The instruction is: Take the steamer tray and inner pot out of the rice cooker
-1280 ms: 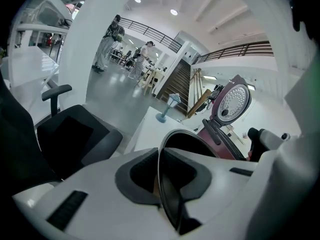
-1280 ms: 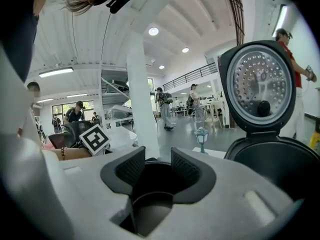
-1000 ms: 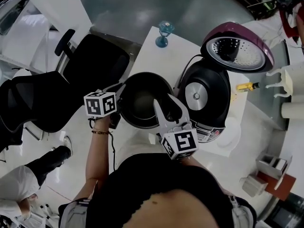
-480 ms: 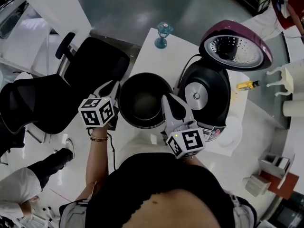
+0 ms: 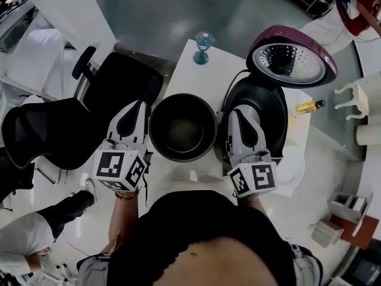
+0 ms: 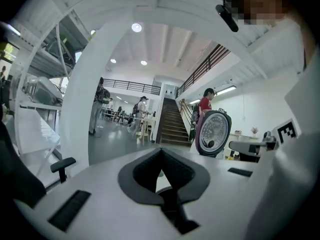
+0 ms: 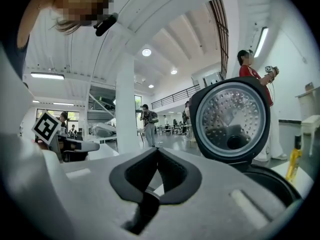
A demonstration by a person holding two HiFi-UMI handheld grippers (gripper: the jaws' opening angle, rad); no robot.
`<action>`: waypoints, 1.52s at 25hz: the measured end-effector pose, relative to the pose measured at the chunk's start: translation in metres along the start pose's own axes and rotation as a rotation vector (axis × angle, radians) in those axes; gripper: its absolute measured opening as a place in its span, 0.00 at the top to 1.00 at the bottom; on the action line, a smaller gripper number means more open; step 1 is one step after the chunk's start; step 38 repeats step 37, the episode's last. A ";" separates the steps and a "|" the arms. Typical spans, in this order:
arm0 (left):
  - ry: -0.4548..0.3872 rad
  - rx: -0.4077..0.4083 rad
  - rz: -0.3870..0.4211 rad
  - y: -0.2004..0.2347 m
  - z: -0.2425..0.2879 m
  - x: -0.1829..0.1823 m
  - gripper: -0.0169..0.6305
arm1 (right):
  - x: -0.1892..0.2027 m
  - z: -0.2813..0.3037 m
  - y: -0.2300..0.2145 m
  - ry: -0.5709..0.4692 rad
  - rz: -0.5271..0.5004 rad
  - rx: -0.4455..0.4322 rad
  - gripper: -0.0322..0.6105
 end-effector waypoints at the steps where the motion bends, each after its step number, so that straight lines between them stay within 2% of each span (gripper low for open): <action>1: -0.008 -0.006 0.007 -0.001 -0.002 -0.002 0.97 | -0.002 -0.003 -0.005 -0.004 -0.001 0.013 0.94; 7: -0.014 -0.034 0.046 -0.010 -0.008 -0.008 0.97 | -0.006 -0.011 -0.019 -0.003 -0.011 0.029 0.94; 20: -0.023 -0.035 0.062 -0.031 -0.006 -0.004 0.97 | -0.001 -0.020 -0.037 0.004 -0.005 0.059 0.94; 38: 0.004 -0.056 0.071 -0.013 -0.010 0.011 0.97 | 0.009 -0.011 -0.031 0.048 -0.015 0.027 0.94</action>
Point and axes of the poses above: the fingertips, and each gripper's own axes: z forward along the fingers, y to its left, x out of its underside, the point moved 3 cm from there along -z, backward along the fingers, and after that the axes turned 5 degrees about -x, right-handed, at the moved point
